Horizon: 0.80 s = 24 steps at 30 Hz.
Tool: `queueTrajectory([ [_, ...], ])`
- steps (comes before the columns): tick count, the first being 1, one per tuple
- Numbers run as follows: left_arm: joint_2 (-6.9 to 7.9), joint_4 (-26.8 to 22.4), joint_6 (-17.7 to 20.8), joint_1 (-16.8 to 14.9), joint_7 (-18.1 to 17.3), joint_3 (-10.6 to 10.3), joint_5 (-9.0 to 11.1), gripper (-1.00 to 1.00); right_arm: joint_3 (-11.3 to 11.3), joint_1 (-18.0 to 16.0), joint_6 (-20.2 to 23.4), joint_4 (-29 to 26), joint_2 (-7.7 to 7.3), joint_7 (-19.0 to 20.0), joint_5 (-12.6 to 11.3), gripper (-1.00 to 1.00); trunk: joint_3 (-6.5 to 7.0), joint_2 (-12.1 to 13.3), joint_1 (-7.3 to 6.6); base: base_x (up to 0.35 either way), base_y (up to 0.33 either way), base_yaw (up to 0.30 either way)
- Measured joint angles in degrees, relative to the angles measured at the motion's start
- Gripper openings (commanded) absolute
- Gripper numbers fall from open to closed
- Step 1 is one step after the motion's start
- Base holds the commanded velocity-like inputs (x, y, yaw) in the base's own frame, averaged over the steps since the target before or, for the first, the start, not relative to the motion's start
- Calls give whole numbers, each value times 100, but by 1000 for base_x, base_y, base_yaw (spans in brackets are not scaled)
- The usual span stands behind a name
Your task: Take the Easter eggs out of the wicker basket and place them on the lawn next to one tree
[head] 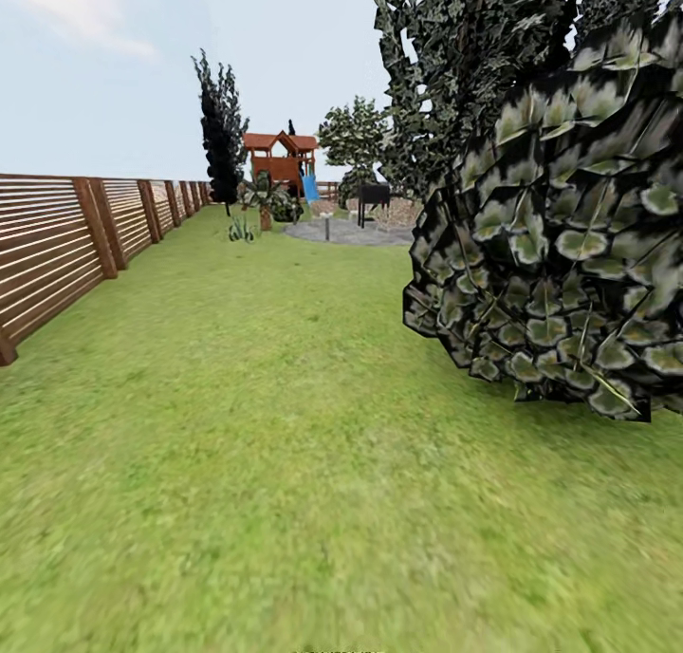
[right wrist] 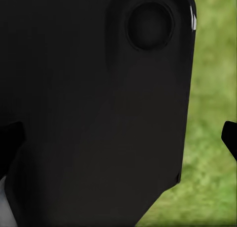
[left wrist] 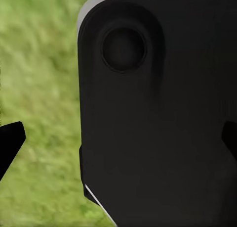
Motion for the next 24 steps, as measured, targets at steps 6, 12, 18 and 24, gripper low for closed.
queueTrajectory([
  [6, -1, 0, 0, 0, 0, -3, 0, 100, 4, -2, 0, 3, 3, 0, 2, 100, -33, 0, 0, -17, 0, -242],
  [12, -2, 0, 0, 1, 0, -12, -2, 100, 6, -2, 0, 4, 3, 0, 7, 100, -64, 0, 0, -20, 0, -249],
  [18, -1, 0, -5, 0, 0, -14, 0, 100, 8, -2, 0, 5, 8, 0, 8, 100, -93, 0, 1, -108, 0, -256],
  [24, -2, 0, -7, 1, 0, -15, -3, 100, 8, -1, -1, 3, 11, 0, 8, 100, -119, 0, 0, -33, 0, -263],
])
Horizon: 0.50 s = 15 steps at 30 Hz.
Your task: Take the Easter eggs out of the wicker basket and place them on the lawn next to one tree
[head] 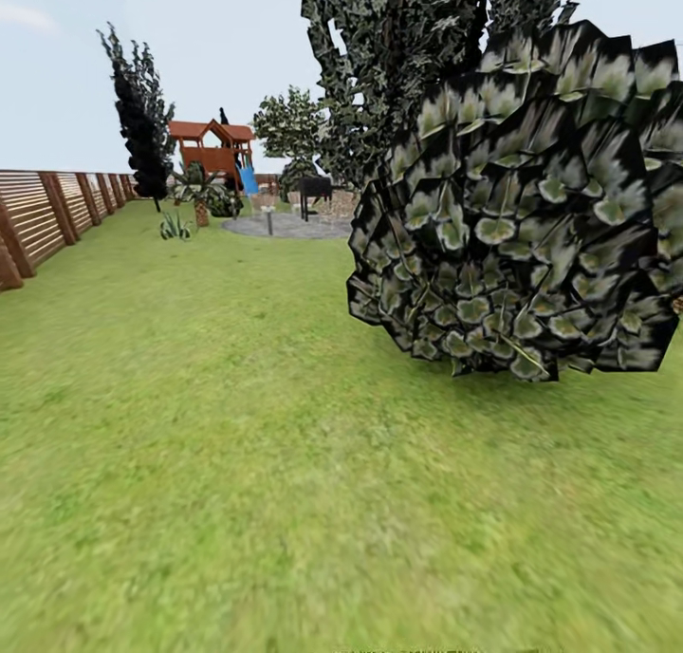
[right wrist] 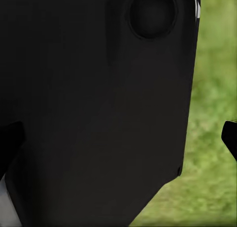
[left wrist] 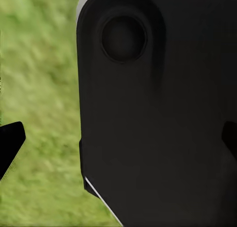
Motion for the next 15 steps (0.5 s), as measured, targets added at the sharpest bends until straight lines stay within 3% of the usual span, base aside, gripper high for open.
queueTrajectory([
  [15, 7, 0, 6, 0, 0, 6, -1, 100, 0, 3, 1, 5, 8, 0, 0, 100, -59, 0, 0, -3, 0, -269],
])
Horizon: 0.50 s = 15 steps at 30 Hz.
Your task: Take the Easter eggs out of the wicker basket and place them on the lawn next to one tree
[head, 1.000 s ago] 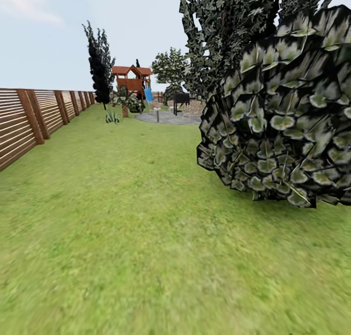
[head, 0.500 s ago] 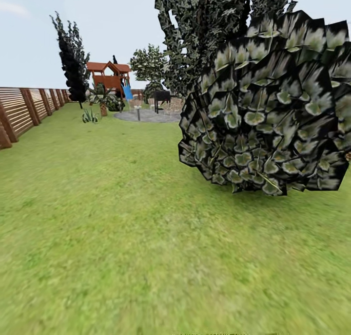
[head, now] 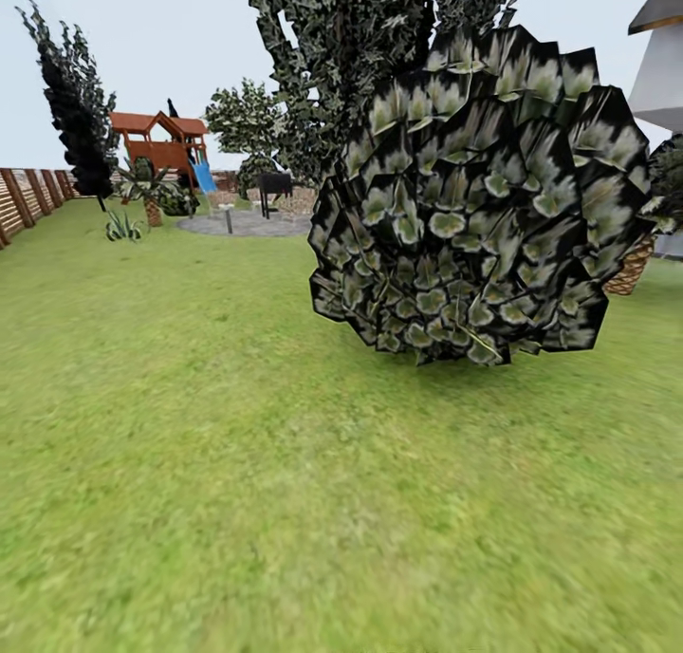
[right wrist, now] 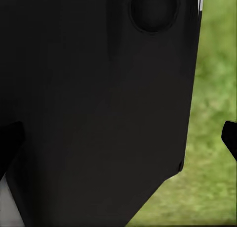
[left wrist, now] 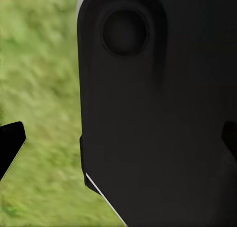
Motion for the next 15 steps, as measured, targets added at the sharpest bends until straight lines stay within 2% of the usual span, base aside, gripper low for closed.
queueTrajectory([
  [15, -2, 0, -2, -1, 0, 2, 0, 100, 0, -3, 1, 1, 5, 0, -2, 100, -81, 0, 0, 0, 0, -241],
])
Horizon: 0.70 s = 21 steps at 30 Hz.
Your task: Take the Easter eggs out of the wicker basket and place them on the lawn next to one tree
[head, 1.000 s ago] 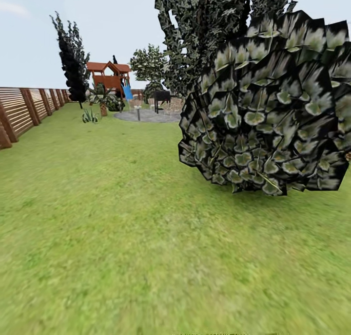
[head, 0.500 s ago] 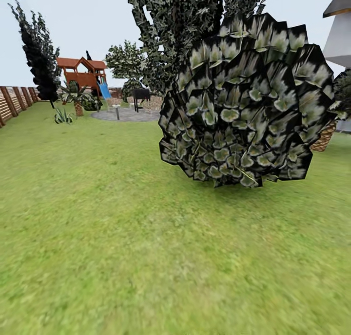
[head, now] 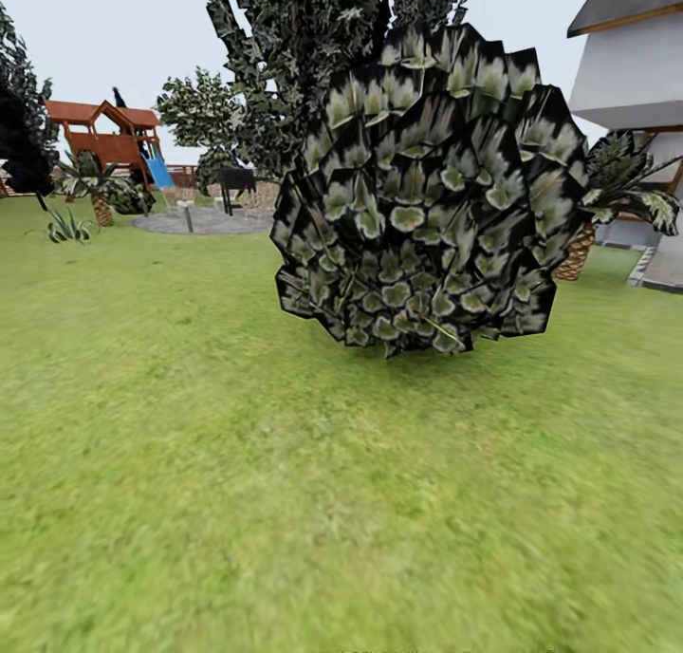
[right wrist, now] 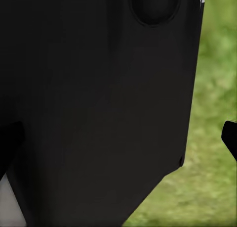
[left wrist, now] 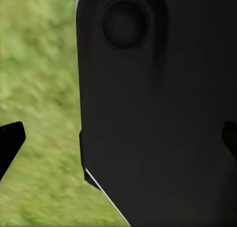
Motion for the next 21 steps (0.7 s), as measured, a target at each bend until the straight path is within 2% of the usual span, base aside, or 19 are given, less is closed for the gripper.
queueTrajectory([
  [21, 0, 0, 0, 0, 0, 0, 0, 100, 8, 1, 0, 0, 6, 7, 2, 100, -119, 0, 0, 0, 0, -238],
])
